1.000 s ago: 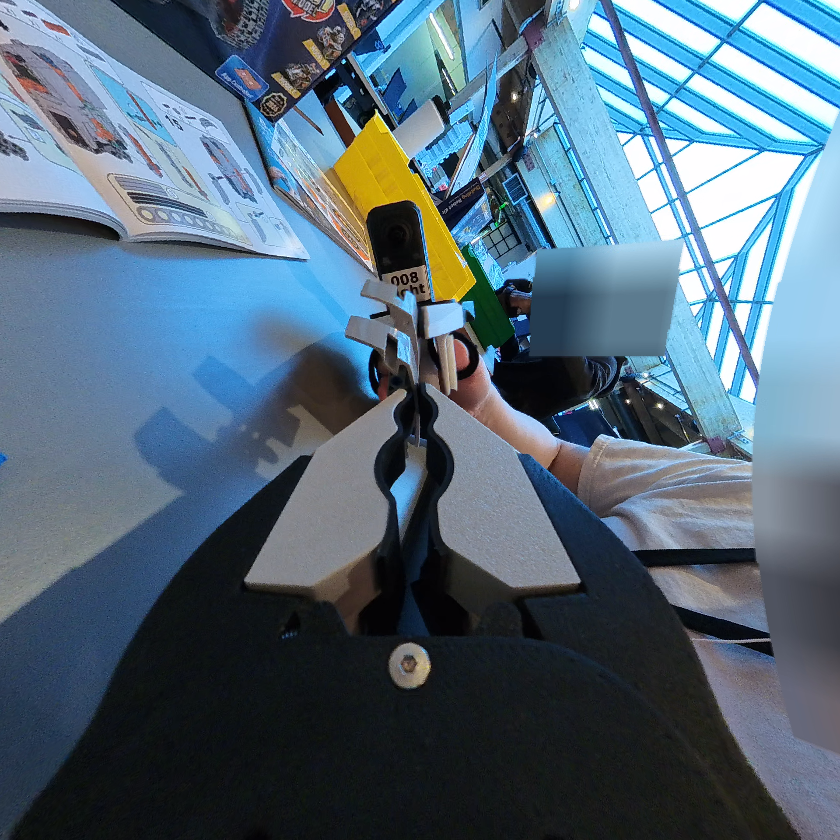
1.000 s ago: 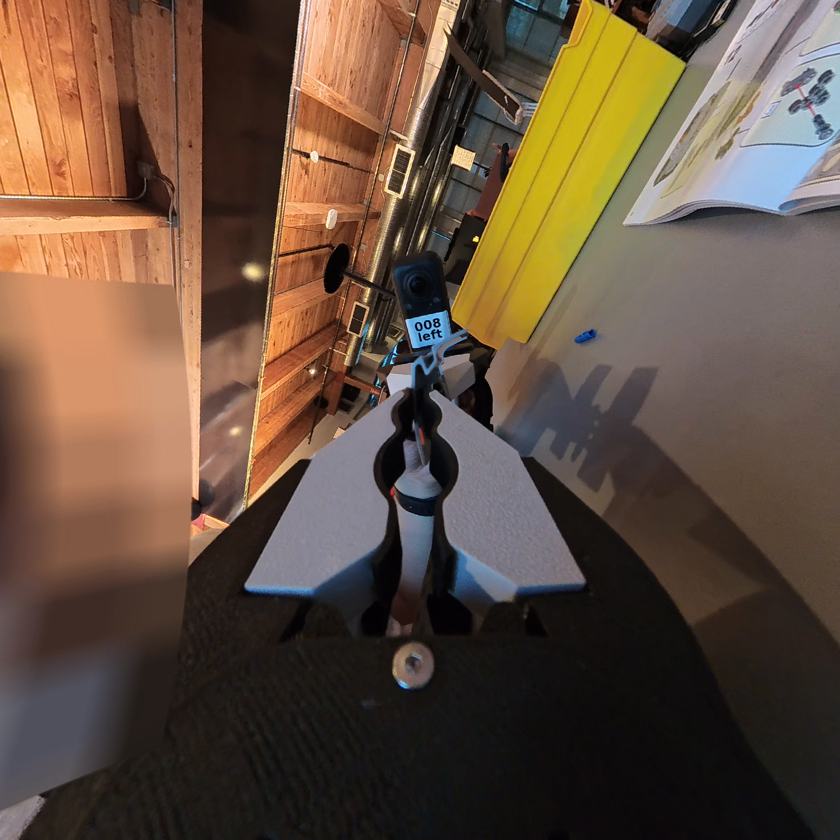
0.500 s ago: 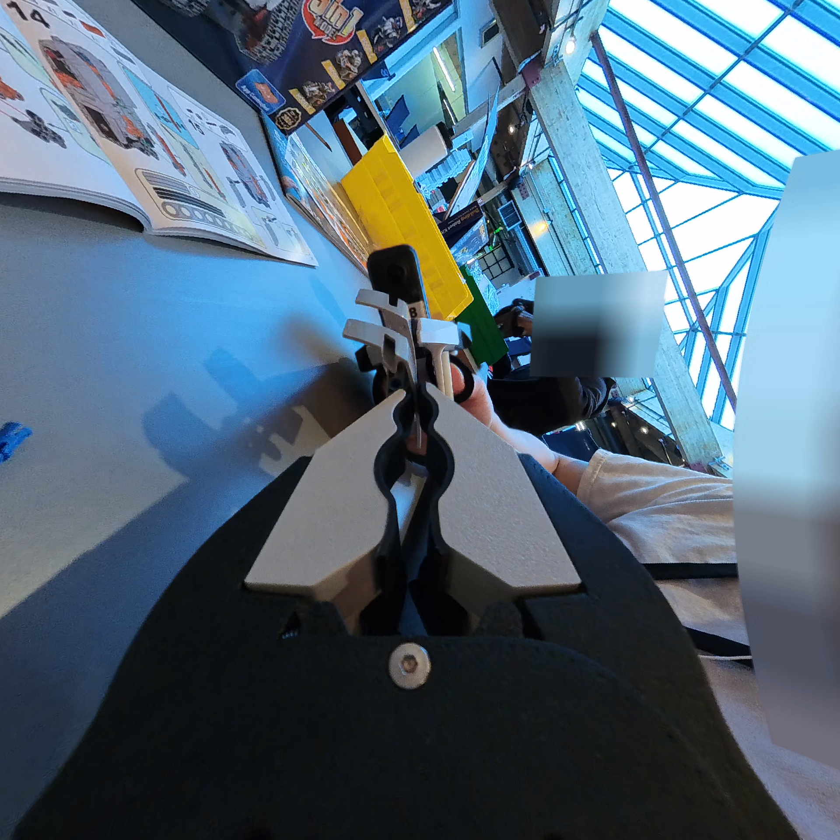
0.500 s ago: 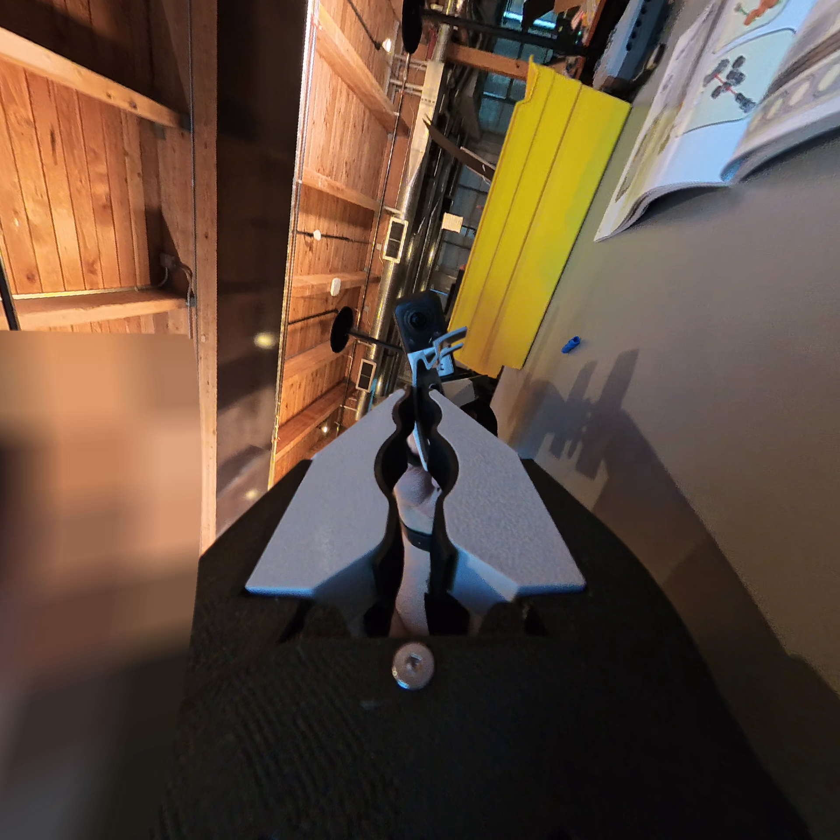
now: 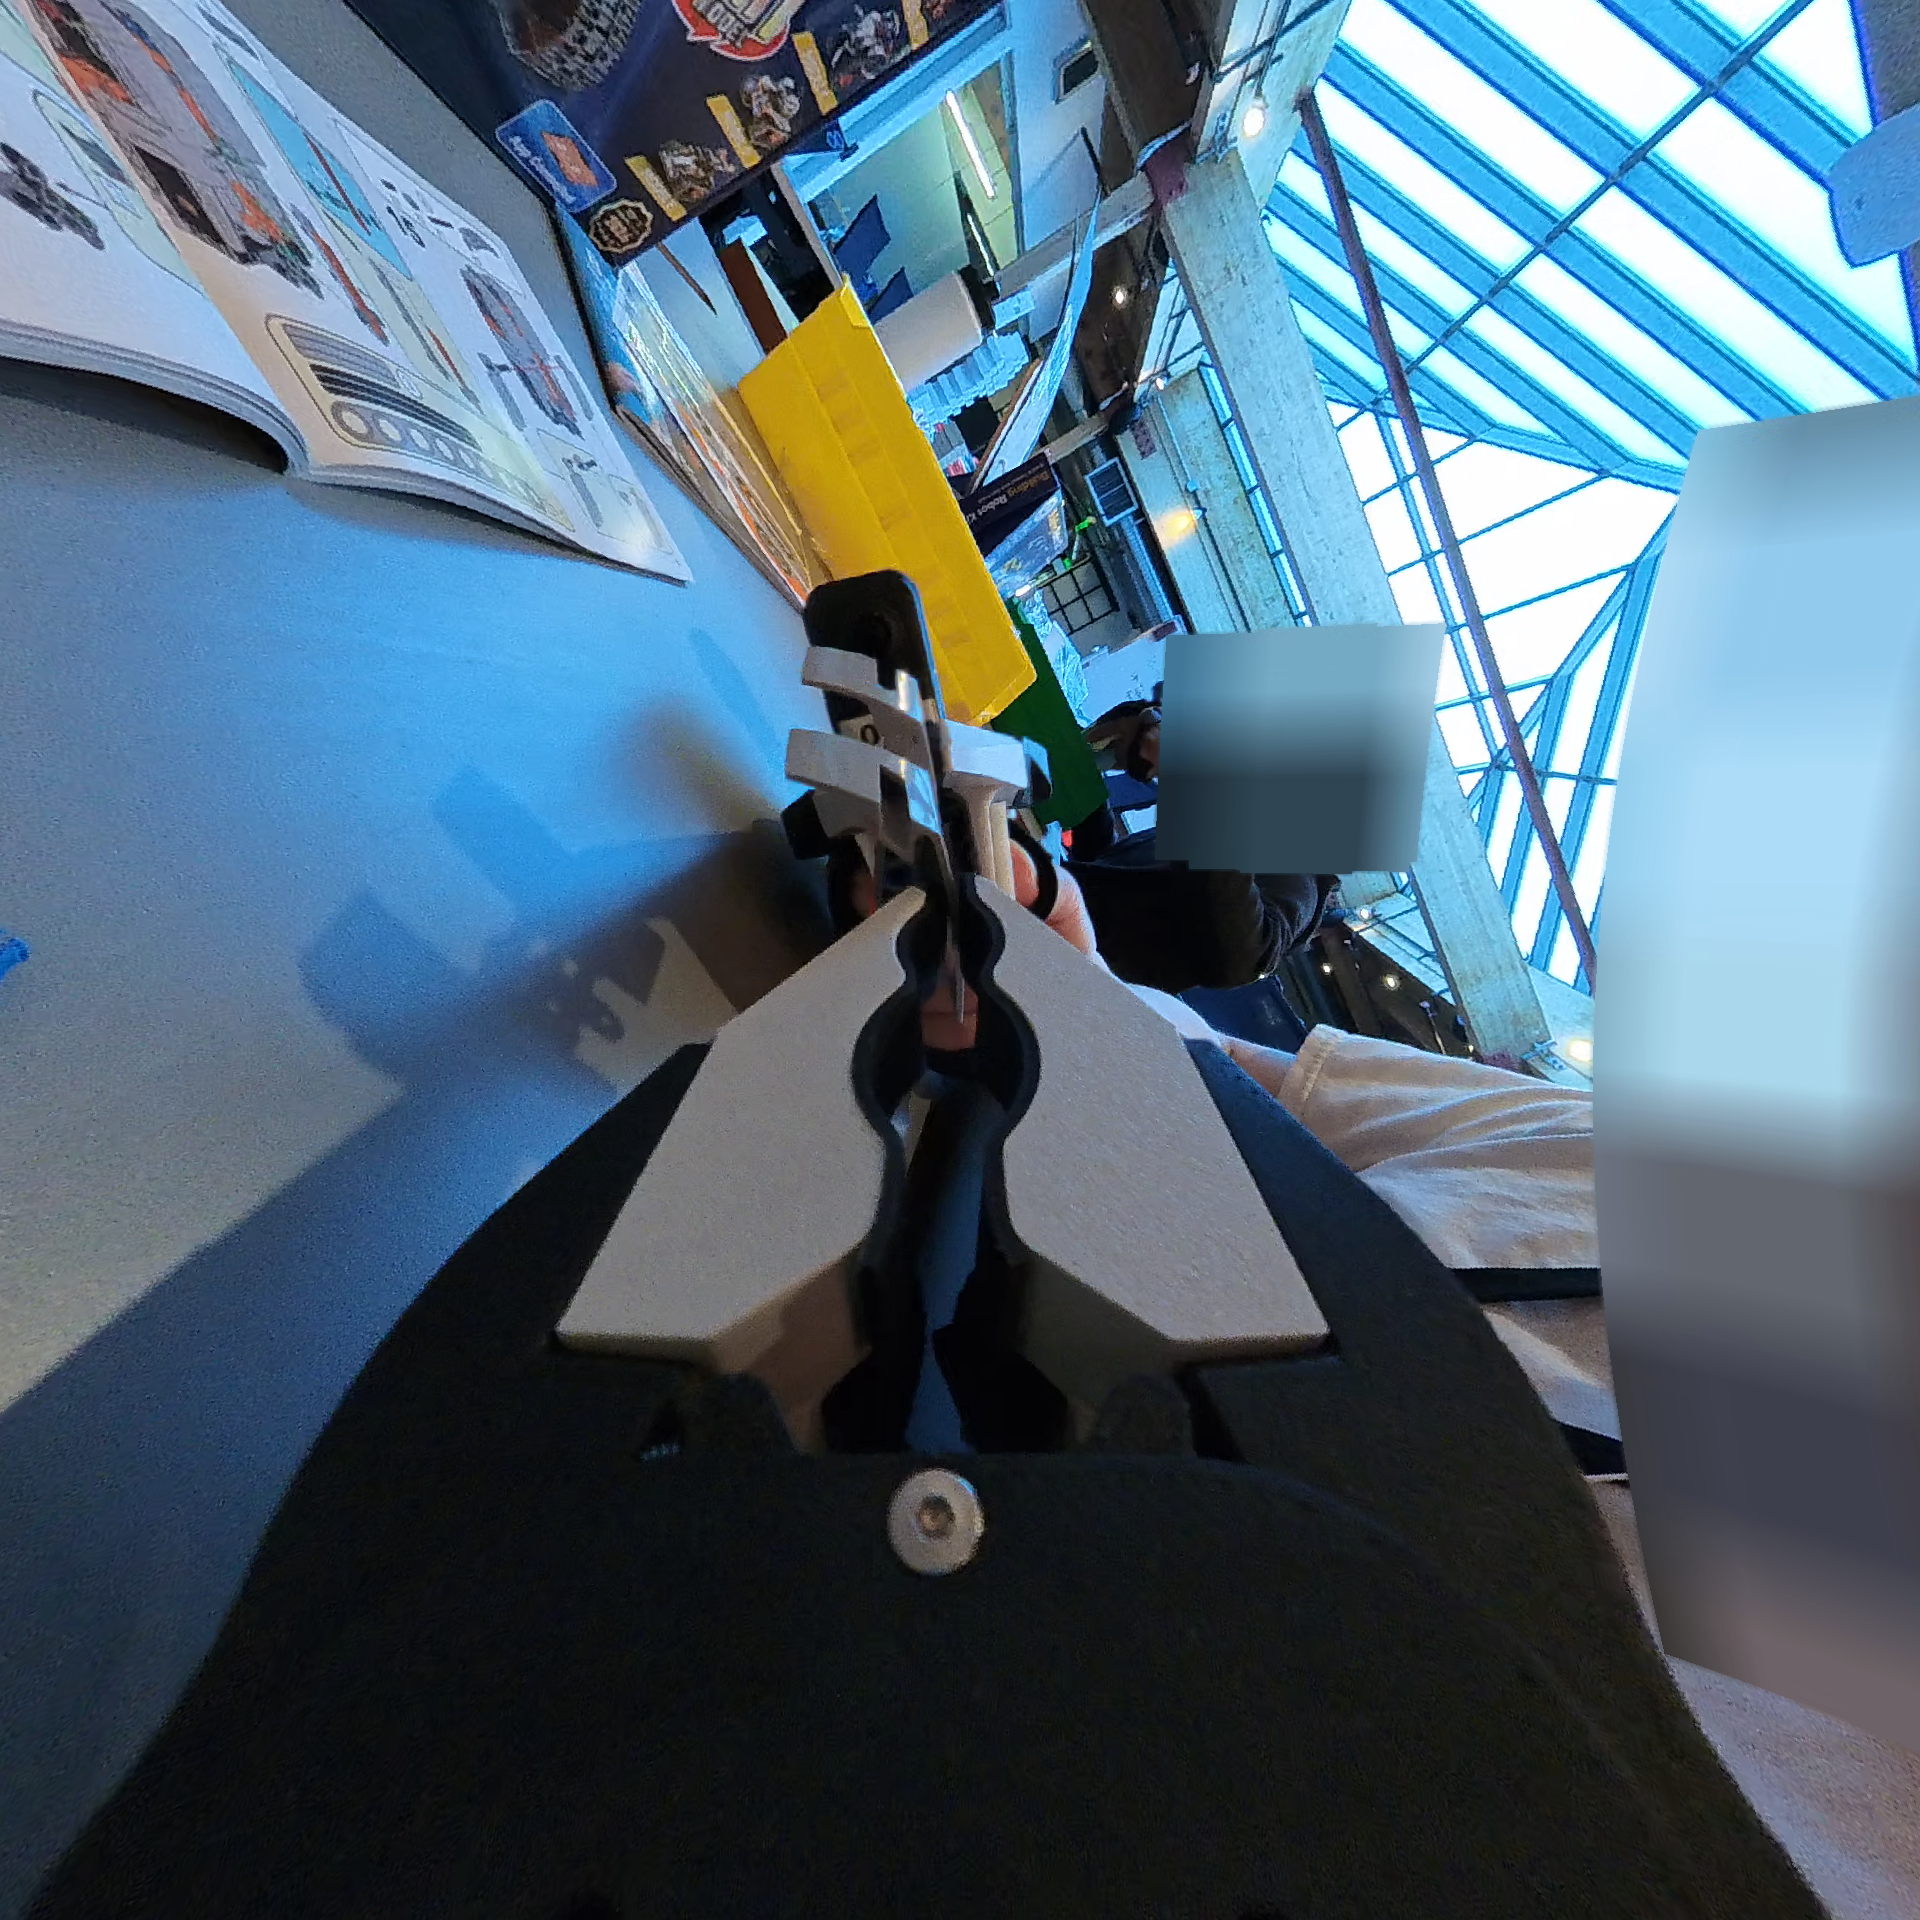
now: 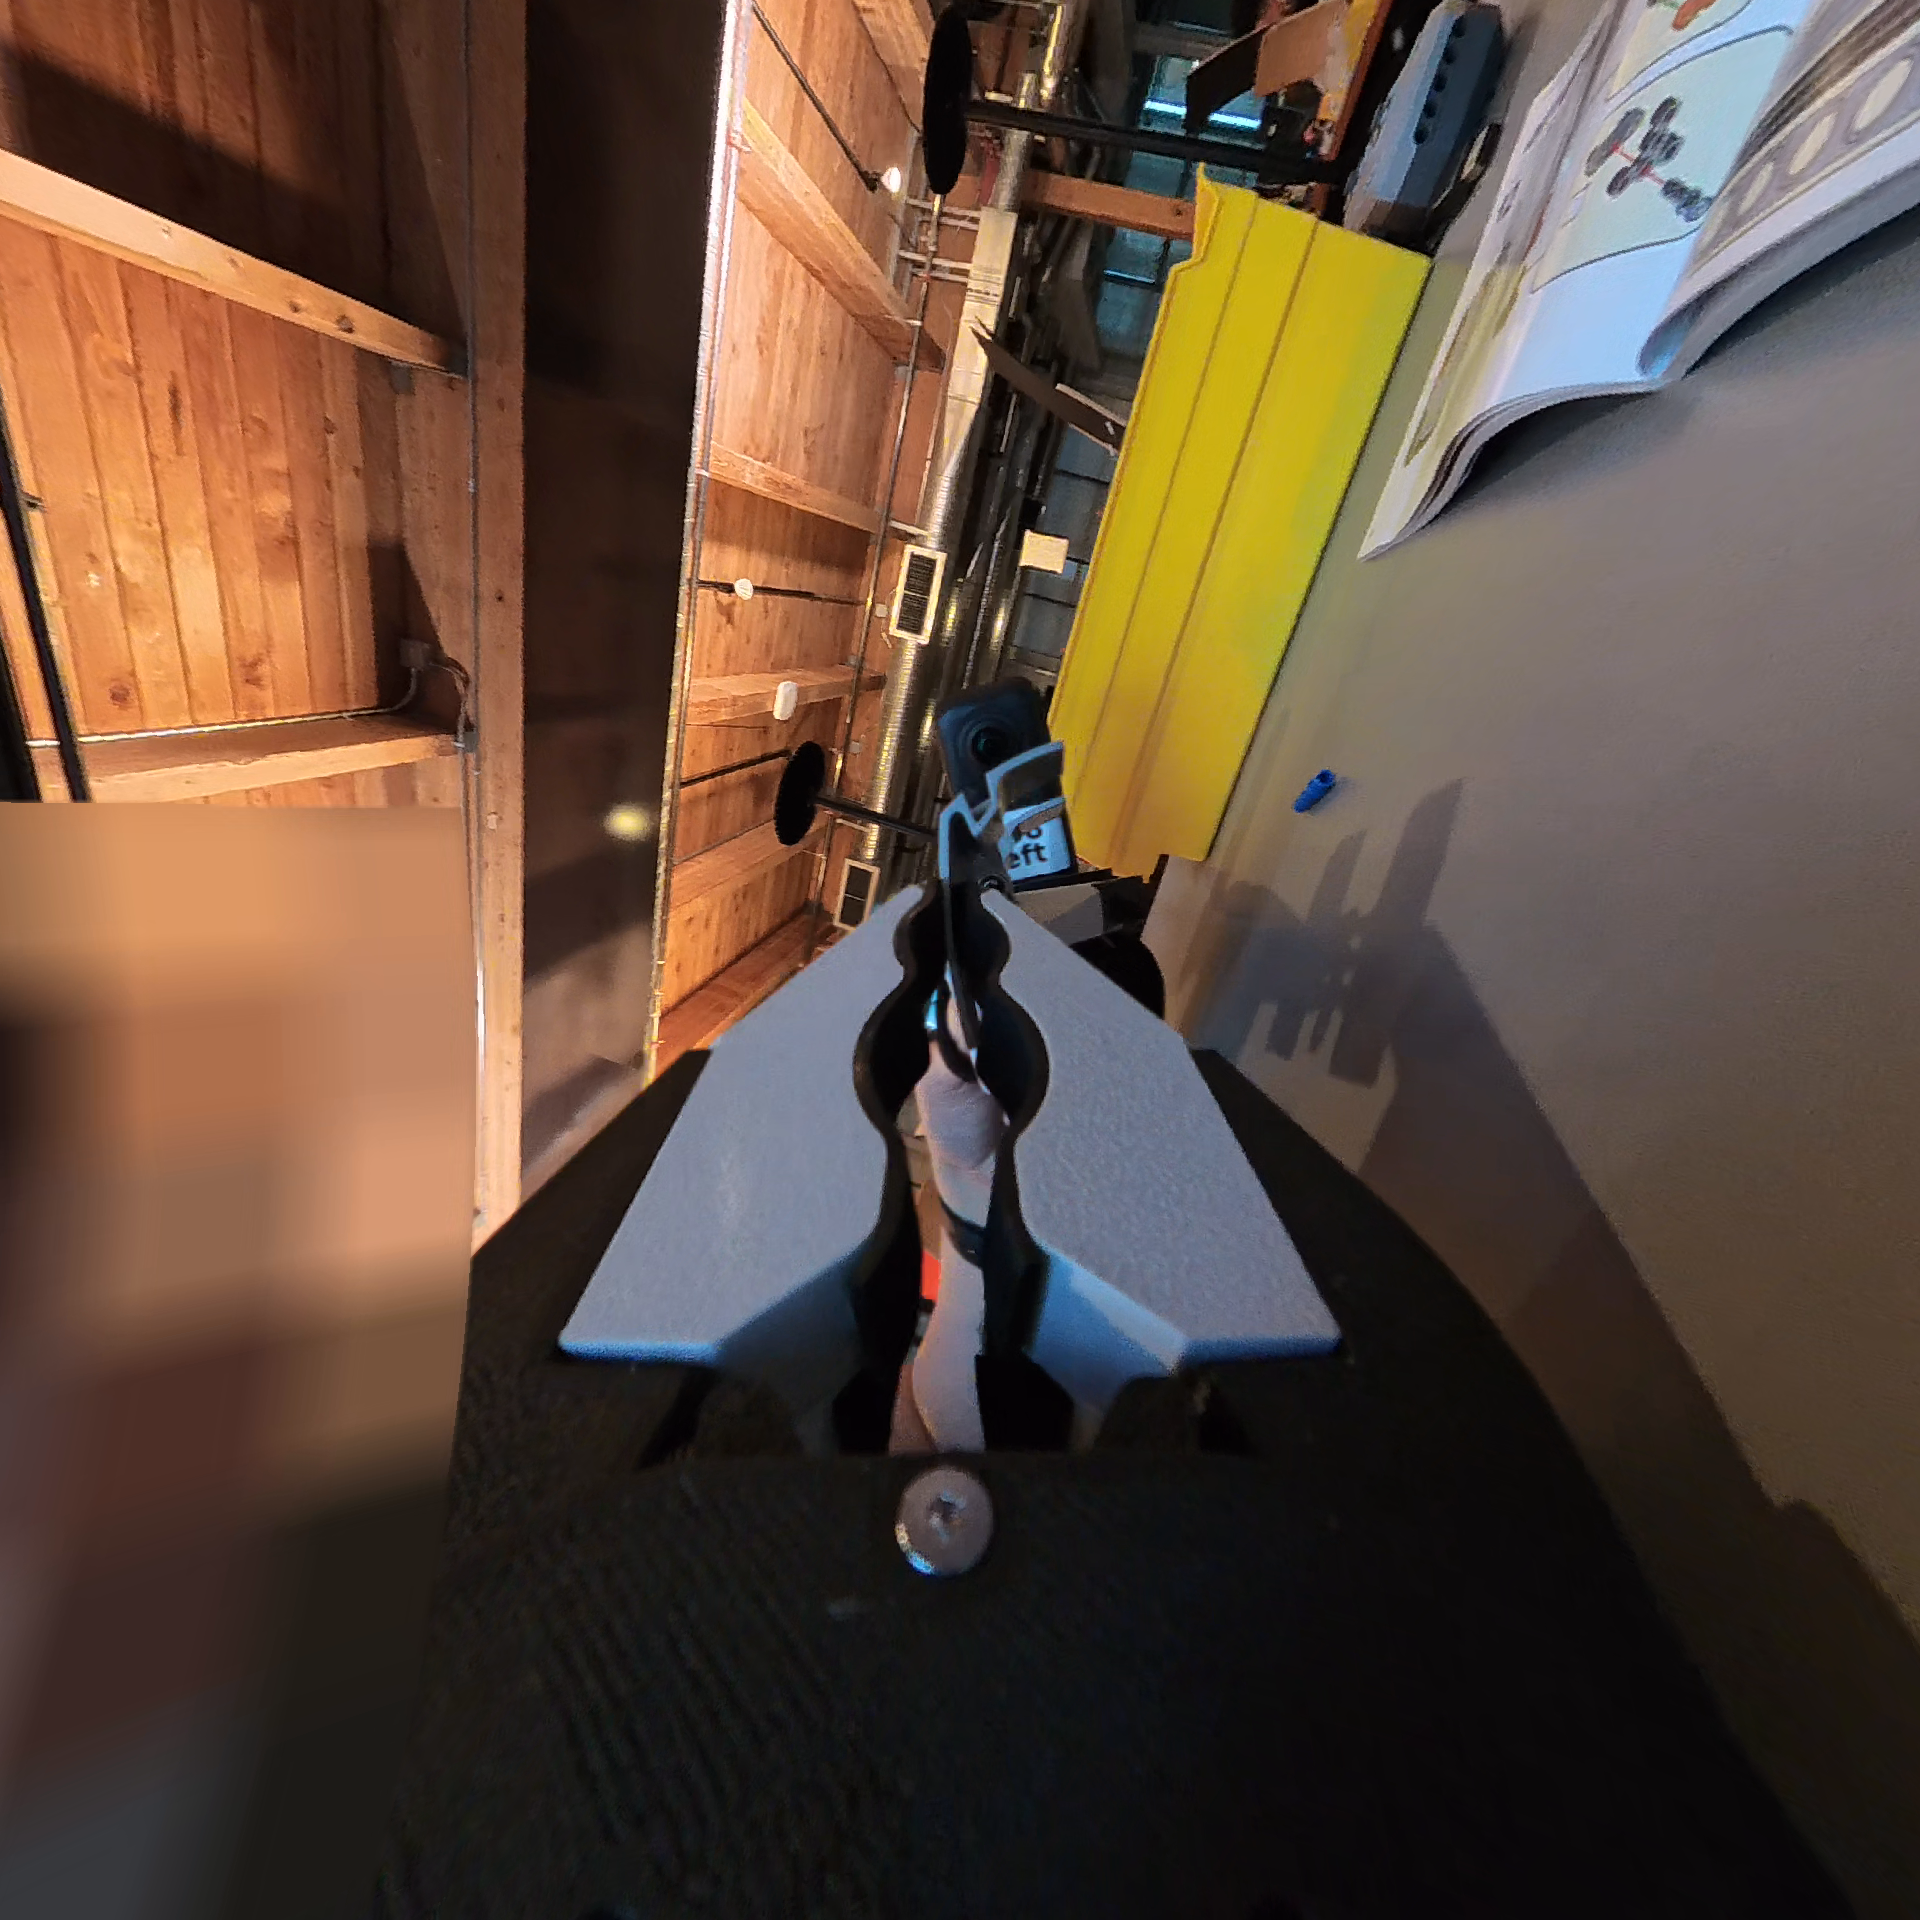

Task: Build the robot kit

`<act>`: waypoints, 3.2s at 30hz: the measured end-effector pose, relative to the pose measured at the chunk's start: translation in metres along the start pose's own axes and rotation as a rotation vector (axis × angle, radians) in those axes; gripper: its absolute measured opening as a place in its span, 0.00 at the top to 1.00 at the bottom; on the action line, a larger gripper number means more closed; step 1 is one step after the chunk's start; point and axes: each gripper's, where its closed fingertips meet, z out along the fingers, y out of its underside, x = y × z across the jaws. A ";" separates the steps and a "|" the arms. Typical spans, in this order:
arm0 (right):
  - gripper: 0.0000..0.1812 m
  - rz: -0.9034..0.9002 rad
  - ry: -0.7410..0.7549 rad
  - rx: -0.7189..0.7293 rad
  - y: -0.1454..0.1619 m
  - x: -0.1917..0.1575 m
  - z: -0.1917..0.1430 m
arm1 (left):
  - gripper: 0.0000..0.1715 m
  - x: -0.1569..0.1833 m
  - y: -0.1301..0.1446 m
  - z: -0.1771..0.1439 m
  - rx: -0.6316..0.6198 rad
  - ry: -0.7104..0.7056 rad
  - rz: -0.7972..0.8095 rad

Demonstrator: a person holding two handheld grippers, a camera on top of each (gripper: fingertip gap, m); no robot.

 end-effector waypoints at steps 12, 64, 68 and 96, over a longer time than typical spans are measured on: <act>1.00 0.039 -0.037 0.040 -0.002 -0.002 0.001 | 1.00 0.001 -0.002 -0.001 0.012 0.016 -0.012; 1.00 -0.104 0.019 -0.175 0.013 -0.004 -0.001 | 1.00 0.001 -0.005 -0.005 0.035 0.027 -0.032; 1.00 -0.102 0.024 -0.220 0.016 -0.003 -0.003 | 1.00 0.001 -0.004 -0.004 0.028 0.025 -0.027; 1.00 -0.209 0.005 -0.113 0.013 -0.011 0.004 | 1.00 0.007 -0.009 -0.007 0.074 0.071 -0.033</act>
